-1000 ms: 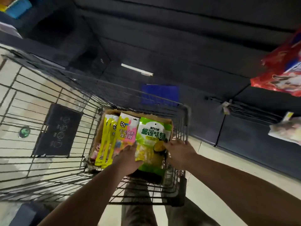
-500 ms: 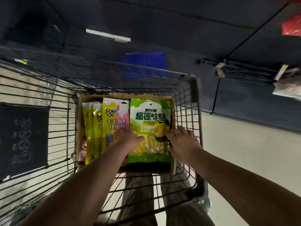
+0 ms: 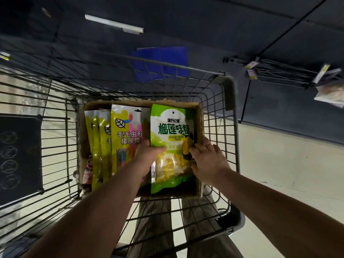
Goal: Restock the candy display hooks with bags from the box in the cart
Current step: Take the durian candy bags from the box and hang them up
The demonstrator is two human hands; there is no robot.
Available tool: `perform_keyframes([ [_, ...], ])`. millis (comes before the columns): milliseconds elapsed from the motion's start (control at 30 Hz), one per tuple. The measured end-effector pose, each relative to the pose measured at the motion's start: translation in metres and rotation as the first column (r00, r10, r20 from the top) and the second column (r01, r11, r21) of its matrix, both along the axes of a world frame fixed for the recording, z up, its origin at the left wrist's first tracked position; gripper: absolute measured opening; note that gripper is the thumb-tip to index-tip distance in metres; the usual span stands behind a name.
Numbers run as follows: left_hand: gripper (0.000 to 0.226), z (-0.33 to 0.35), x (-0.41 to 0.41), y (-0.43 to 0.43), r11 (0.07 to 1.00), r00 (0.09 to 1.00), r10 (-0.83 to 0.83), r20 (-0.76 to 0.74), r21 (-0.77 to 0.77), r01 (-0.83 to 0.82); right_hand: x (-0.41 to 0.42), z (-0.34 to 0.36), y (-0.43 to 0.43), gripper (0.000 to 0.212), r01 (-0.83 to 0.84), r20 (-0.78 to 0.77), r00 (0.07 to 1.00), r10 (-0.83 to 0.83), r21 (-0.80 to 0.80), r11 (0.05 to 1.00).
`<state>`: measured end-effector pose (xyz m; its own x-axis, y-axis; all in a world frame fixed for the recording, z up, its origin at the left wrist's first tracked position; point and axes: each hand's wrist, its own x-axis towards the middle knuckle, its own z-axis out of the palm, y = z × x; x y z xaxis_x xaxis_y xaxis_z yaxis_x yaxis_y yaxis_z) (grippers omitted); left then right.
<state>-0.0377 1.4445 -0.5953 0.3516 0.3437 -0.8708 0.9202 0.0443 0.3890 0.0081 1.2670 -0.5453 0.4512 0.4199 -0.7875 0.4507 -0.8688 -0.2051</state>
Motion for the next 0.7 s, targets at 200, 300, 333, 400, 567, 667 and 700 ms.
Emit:
perform_keyframes([
  [200, 0.048, 0.015, -0.036, 0.033, 0.993, 0.996, 0.078, 0.049, 0.084, -0.082, -0.011, 0.001, 0.007, 0.052, -0.027, 0.030, 0.999, 0.026, 0.058, 0.998],
  [300, 0.042, 0.025, -0.060, 0.074, 0.973, 0.977, 0.195, 0.082, 0.107, -0.203, -0.015, -0.001, 0.014, 0.053, -0.005, -0.028, 1.000, 0.007, 0.083, 0.997],
  [333, 0.038, 0.025, -0.067, 0.089, 0.972, 0.973, 0.214, 0.089, 0.081, -0.221, -0.017, -0.004, 0.016, 0.053, 0.010, -0.047, 0.999, -0.007, 0.080, 0.997],
  [400, 0.031, 0.027, -0.077, 0.110, 0.969, 0.967, 0.239, 0.083, 0.051, -0.244, -0.018, -0.010, 0.022, 0.052, 0.069, -0.076, 0.995, -0.064, 0.061, 0.996],
  [567, 0.026, 0.021, -0.083, 0.119, 0.967, 0.961, 0.254, 0.112, -0.001, -0.255, -0.020, -0.025, 0.039, 0.054, 0.207, -0.118, 0.972, -0.201, 0.036, 0.978],
  [667, 0.019, 0.014, -0.088, 0.122, 0.976, 0.969, 0.214, 0.124, 0.009, -0.217, -0.021, -0.039, 0.049, 0.067, 0.461, -0.238, 0.859, -0.454, -0.027, 0.887],
  [700, 0.019, 0.014, -0.089, 0.123, 0.979, 0.971, 0.201, 0.134, 0.006, -0.203, -0.020, -0.045, 0.051, 0.069, 0.570, -0.261, 0.783, -0.564, -0.059, 0.819],
])
